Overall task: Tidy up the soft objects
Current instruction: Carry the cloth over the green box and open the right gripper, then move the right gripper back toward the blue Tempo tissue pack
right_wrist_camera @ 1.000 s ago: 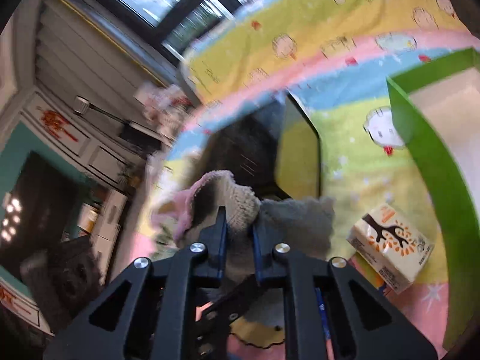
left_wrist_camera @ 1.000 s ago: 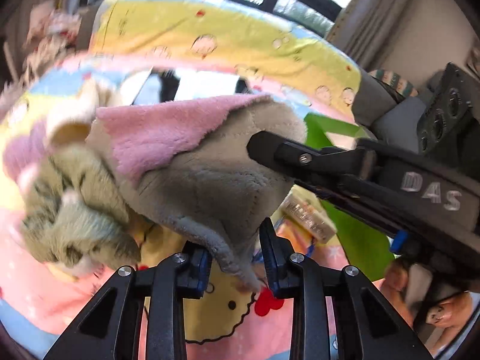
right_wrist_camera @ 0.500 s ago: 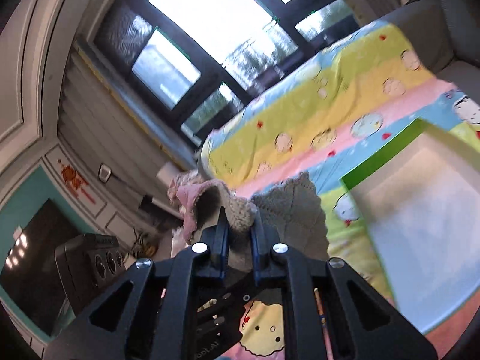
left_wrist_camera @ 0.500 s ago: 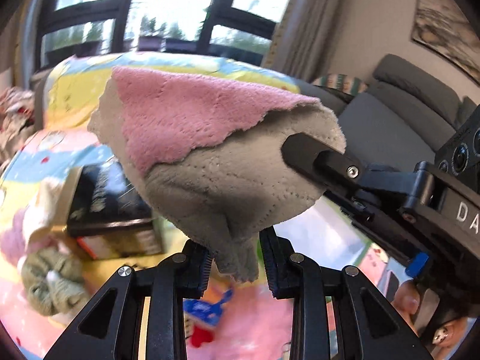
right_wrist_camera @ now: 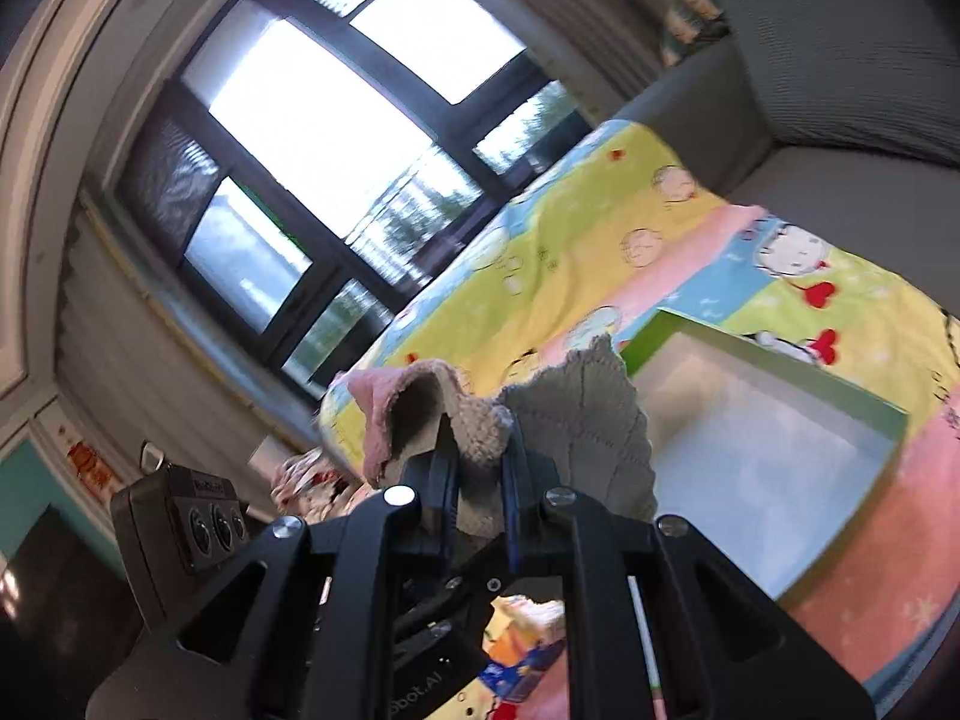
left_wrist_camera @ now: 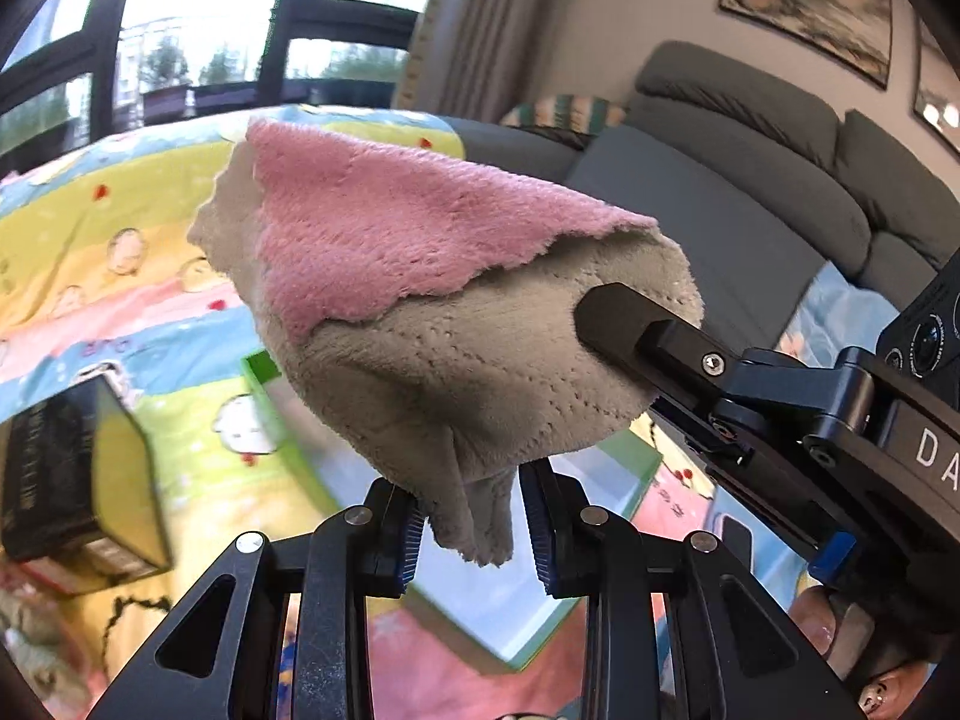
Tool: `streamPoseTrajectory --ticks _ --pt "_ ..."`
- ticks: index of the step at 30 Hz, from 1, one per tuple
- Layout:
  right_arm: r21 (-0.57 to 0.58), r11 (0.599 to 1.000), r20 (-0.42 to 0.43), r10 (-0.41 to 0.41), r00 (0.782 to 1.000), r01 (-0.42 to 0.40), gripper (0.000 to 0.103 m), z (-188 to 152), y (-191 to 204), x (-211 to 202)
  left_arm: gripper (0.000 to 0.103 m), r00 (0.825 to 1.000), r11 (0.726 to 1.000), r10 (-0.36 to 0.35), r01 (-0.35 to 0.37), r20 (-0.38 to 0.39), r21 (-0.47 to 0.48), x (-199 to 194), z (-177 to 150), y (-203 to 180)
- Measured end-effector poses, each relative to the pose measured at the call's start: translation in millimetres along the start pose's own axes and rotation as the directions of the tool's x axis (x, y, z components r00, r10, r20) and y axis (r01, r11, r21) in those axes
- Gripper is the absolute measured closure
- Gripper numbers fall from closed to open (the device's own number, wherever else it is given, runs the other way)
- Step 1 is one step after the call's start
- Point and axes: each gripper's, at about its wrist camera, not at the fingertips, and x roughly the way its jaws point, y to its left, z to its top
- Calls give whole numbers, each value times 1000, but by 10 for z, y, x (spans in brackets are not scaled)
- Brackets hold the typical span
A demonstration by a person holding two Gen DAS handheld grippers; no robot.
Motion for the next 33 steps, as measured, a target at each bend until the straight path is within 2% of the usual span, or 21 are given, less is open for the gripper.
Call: streamPoseTrajectory --ticks 8,10,15,19,21,22,23,25,27,30,33 --pt "26 987 -29 -161 987 162 91 46 -335 113 73 995 1000 -5 5 -98 1 507 -41 -31" --pt "21 980 -58 -197 979 198 91 36 -413 181 73 992 1000 17 -18 -127 -5 647 -78 -56" --pt "20 960 -115 -277 954 281 89 -26 -549 317 73 982 999 35 -42 -183 -34 837 -178 7" --pt "-29 919 -138 -393 909 393 87 -79 -590 407 73 974 996 50 -64 -220 -60 893 -229 74" --pt "-30 913 -156 -407 900 408 81 -91 -620 424 72 971 994 71 -87 -228 -59 865 -230 113" --pt "-37 913 -159 -407 899 407 68 -94 -614 421 68 971 995 71 -86 -230 -56 837 -214 118" --pt "-45 914 -157 -405 901 403 45 -97 -594 410 64 971 995 67 -81 -228 -53 779 -201 144" --pt "-52 914 -128 -406 905 403 22 -102 -519 355 44 976 995 63 -78 -208 -63 653 -176 209" --pt "-71 923 -101 -384 918 379 21 -97 -416 303 38 981 993 68 -84 -179 -82 499 -124 309" --pt "-83 938 -104 -345 933 338 12 -118 -279 274 37 984 988 95 -112 -154 -106 240 -72 453" --pt "-97 946 -109 -318 942 308 11 -163 -150 275 35 984 983 130 -145 -123 -117 -52 -66 595"
